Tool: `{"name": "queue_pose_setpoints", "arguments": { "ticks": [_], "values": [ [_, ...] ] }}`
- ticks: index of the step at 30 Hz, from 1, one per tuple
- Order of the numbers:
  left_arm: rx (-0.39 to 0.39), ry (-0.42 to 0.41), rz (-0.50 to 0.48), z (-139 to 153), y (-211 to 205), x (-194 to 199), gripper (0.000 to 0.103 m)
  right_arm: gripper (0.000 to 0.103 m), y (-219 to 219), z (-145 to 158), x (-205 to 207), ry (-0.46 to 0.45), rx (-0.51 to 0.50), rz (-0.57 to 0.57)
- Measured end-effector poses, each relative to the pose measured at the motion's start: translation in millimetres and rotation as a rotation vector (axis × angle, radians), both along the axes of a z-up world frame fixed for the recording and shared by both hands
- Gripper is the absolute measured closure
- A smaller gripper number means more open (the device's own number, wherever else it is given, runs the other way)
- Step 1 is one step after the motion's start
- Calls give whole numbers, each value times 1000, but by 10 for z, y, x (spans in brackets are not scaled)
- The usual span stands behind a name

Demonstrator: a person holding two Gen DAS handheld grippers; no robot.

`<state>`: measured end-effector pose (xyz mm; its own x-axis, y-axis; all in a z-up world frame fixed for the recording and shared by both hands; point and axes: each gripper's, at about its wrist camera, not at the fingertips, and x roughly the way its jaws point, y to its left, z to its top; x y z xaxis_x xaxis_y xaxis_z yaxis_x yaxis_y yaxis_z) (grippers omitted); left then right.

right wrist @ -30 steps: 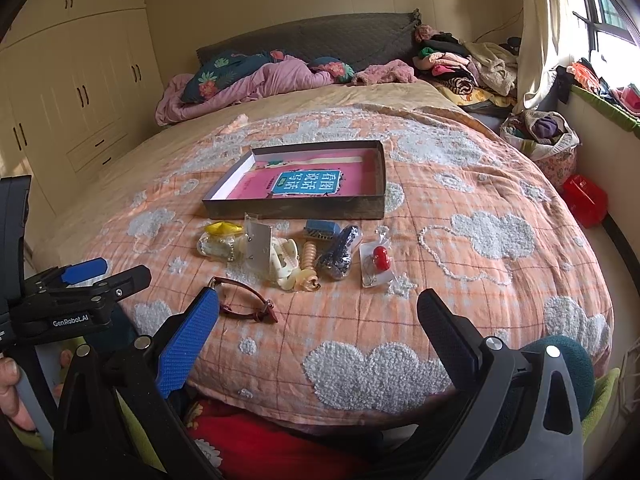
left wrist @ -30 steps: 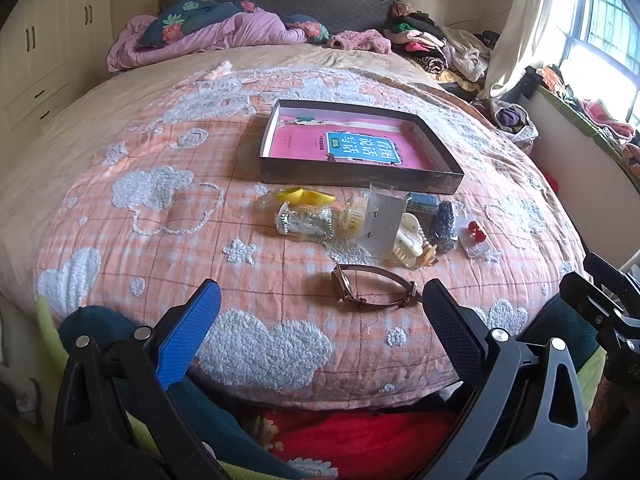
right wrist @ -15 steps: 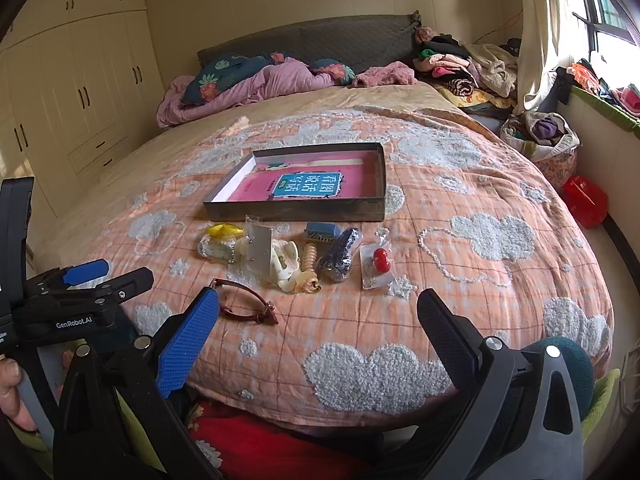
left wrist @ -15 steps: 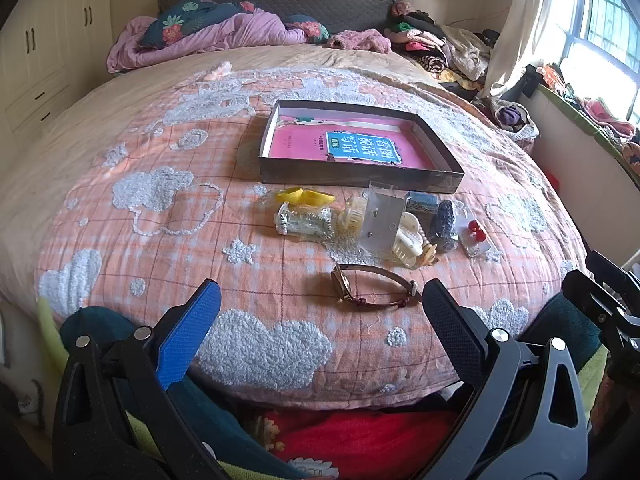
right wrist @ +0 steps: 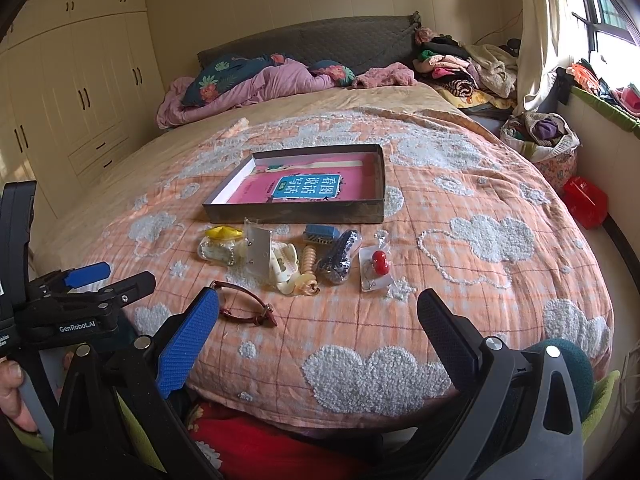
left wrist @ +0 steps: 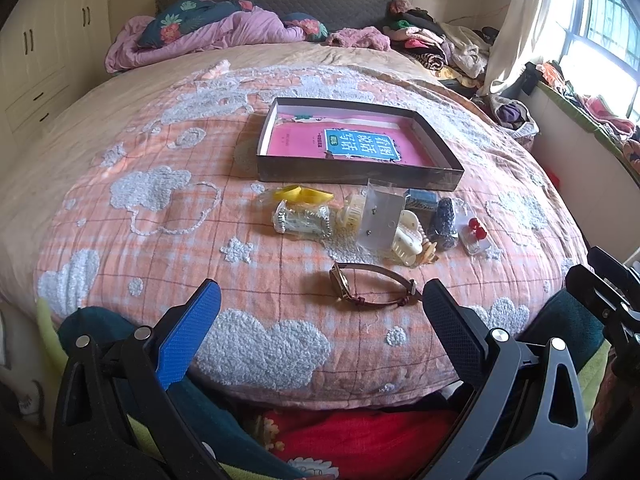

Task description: Organize jewelry

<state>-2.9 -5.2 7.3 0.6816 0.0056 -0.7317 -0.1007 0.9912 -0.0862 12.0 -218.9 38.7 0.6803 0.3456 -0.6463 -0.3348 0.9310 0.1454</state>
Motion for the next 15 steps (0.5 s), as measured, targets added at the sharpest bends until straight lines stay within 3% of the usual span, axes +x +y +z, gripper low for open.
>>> {"name": "queue_pose_setpoints", "arguments": {
  "ticks": [8, 15],
  "values": [
    [-1, 61, -17, -152, 40, 130, 8, 4, -32, -59, 97, 19, -7, -2],
    [-2, 183, -52, -600, 113, 413, 8, 4, -168, -236, 389, 61, -15, -26]
  ]
}}
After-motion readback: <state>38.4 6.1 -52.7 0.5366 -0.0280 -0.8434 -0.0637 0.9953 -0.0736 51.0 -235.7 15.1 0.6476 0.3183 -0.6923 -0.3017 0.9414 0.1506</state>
